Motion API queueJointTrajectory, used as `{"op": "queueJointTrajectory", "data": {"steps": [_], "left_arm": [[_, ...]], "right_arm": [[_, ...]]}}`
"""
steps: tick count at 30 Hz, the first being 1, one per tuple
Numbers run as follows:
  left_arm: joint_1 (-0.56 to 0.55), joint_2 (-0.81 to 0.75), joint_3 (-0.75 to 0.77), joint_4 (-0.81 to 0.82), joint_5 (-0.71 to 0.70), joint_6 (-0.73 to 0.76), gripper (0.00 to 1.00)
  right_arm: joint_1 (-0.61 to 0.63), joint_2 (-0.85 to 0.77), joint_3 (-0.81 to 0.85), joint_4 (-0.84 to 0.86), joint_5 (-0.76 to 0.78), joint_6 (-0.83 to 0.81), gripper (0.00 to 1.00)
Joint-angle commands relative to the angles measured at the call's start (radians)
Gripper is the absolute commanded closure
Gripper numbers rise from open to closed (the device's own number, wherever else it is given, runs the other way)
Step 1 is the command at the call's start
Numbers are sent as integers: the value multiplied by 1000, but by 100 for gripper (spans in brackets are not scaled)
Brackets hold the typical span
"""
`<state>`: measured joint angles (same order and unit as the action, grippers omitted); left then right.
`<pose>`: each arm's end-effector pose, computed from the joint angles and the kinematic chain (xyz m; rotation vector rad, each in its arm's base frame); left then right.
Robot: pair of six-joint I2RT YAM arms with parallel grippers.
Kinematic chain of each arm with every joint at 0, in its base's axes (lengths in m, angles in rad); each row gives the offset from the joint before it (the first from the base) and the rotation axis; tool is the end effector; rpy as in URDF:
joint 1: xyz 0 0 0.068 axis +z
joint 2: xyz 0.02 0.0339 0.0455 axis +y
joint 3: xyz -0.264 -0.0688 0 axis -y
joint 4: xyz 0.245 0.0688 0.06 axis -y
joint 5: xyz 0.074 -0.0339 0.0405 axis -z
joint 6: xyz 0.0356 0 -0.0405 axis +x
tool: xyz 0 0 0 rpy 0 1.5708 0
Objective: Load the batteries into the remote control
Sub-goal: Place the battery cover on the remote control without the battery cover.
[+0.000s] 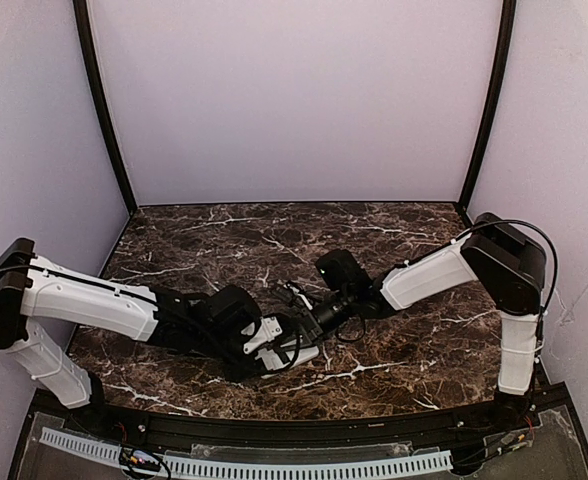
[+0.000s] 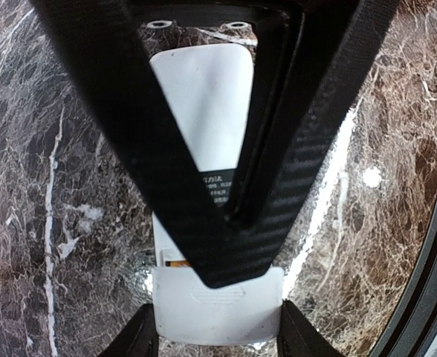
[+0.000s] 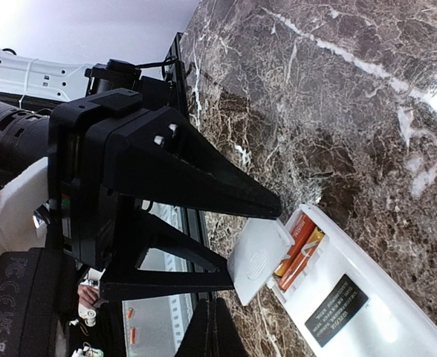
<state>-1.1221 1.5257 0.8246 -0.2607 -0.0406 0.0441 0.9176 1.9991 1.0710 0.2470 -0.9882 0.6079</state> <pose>0.1300 -0.2667 0.1752 1.4036 2.1578 -0.3704 0.2178 0.3335 0.1346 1.0046 -2.3355 -1.7700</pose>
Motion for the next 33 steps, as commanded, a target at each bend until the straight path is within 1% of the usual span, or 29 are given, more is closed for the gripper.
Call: {"op": "queueJointTrajectory", "data": {"steps": [1,20,33], "left_arm": [[10,30,26,-60,18,18,48],[22,94,67,-80,23,30,47],[30,119,74,-82,21,-1,47]], "right_arm": [[8,14,-18,38,-7,8,100],[13,52,-26,82,-16,36,100],[28,80,-22,94,-27,41,100]]}}
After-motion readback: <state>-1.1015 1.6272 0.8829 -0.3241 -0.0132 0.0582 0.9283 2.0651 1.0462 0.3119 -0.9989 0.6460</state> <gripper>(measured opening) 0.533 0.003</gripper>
